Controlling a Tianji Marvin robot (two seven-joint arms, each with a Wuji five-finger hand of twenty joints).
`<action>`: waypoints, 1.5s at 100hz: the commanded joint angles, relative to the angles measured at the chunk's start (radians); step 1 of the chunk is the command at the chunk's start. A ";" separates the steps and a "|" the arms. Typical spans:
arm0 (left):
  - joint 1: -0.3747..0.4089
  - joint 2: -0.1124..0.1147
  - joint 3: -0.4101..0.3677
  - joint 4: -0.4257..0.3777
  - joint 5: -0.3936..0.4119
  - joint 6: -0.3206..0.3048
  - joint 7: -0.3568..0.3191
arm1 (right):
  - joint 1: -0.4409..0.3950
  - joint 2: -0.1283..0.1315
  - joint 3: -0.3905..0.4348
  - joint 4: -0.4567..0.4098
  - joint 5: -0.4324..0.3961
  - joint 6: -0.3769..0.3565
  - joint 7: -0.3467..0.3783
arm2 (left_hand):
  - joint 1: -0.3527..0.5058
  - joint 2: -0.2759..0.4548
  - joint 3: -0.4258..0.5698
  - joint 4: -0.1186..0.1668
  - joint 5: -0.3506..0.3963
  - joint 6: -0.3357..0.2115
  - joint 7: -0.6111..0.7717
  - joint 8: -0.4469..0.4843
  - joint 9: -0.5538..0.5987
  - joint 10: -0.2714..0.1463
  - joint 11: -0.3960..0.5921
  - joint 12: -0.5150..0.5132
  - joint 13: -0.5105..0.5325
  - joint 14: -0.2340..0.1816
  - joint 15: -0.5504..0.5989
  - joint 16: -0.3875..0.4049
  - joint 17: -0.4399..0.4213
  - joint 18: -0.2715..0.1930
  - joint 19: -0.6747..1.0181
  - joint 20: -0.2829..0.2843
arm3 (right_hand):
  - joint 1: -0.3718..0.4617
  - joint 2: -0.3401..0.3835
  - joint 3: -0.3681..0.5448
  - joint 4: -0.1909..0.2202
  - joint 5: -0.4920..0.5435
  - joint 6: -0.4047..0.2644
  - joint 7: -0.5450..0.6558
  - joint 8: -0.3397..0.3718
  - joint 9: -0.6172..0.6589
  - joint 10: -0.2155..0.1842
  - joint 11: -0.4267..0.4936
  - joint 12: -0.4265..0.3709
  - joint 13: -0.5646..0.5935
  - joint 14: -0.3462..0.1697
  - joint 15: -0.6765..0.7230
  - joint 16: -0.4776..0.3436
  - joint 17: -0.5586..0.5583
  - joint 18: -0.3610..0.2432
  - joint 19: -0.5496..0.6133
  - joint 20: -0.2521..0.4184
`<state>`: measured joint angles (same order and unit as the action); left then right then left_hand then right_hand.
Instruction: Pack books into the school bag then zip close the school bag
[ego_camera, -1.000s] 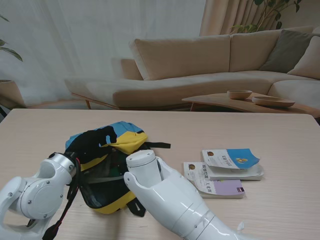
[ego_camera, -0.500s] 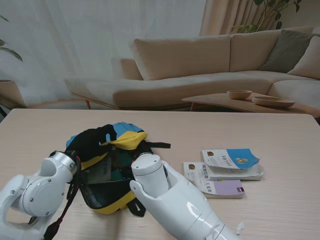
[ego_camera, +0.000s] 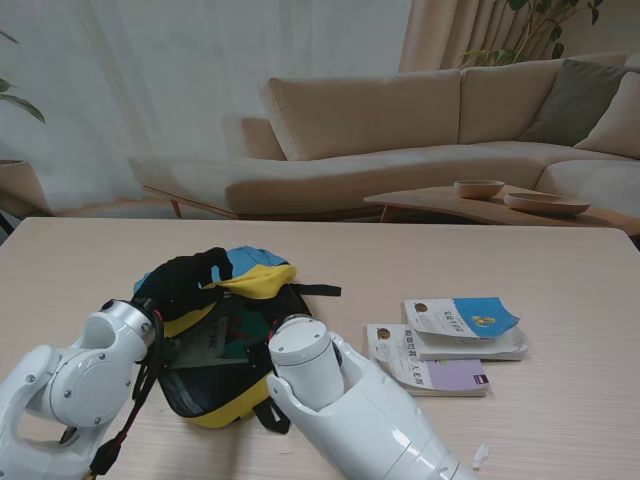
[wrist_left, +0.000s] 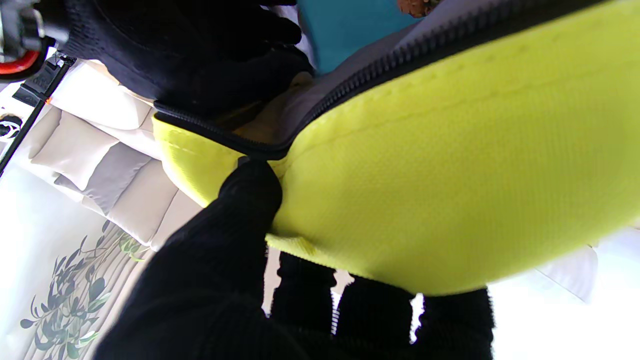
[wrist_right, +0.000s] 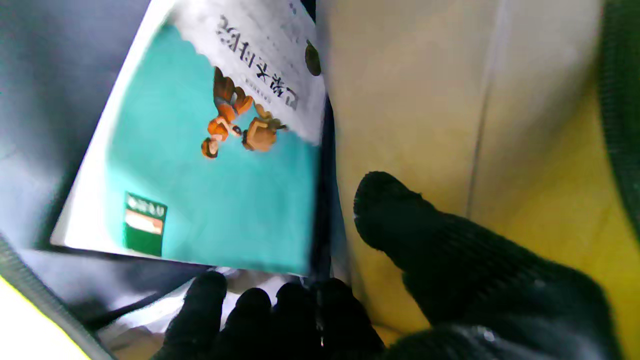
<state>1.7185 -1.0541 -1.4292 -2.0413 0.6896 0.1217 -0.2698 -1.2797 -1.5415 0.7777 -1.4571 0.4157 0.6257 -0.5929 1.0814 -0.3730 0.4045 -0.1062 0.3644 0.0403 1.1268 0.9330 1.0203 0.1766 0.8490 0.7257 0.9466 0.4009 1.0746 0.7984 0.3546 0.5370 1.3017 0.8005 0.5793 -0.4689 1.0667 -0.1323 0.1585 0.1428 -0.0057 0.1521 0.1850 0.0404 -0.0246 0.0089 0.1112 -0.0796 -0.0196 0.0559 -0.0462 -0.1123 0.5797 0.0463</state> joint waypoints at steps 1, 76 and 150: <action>0.002 -0.005 -0.003 -0.008 -0.001 0.001 -0.019 | -0.012 -0.011 -0.005 -0.001 -0.026 -0.015 0.010 | 0.078 0.045 0.006 0.008 -0.029 -0.007 0.033 0.014 0.028 -0.039 0.068 0.027 0.000 0.036 0.014 0.009 -0.008 0.041 0.029 0.024 | 0.019 -0.003 -0.019 0.022 0.007 -0.055 0.005 0.041 0.041 -0.014 -0.016 -0.014 -0.017 -0.018 0.017 0.023 0.001 -0.019 0.049 0.021; -0.018 -0.006 0.004 0.020 -0.007 0.017 -0.013 | -0.163 0.180 0.131 -0.264 0.008 0.002 0.329 | 0.077 0.045 0.005 0.009 -0.030 -0.007 0.034 0.014 0.027 -0.038 0.070 0.026 -0.002 0.037 0.015 0.008 -0.010 0.042 0.028 0.024 | -0.033 -0.014 -0.017 0.037 0.063 0.012 0.687 0.011 0.004 0.105 0.690 0.319 0.109 0.126 0.363 0.193 0.029 0.121 0.407 0.215; 0.017 0.003 0.076 0.043 -0.006 0.059 -0.053 | -0.405 0.365 0.461 -0.502 -0.211 -0.181 0.659 | 0.069 0.060 -0.019 0.016 -0.037 -0.028 0.009 0.004 0.004 -0.035 0.043 0.022 -0.045 0.052 -0.011 0.008 -0.050 0.029 0.007 0.019 | -0.089 -0.029 -0.001 0.050 0.149 0.010 0.689 0.113 0.083 0.130 0.780 0.348 0.149 0.169 0.503 0.265 0.074 0.217 0.495 0.273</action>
<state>1.7125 -1.0434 -1.3658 -1.9985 0.6777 0.1691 -0.3090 -1.6815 -1.1824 1.2228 -1.9479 0.2039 0.4503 0.0522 1.0814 -0.3655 0.3949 -0.1066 0.3644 0.0394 1.1268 0.9330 1.0191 0.1764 0.8516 0.7260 0.9079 0.4107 1.0738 0.7984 0.3215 0.5374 1.3017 0.8007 0.5380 -0.4811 1.0682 -0.1113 0.2842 0.1705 0.6845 0.2444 0.2371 0.1610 0.7365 0.3449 0.2307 0.0962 0.4709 0.3094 0.0177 0.1078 1.0448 0.3067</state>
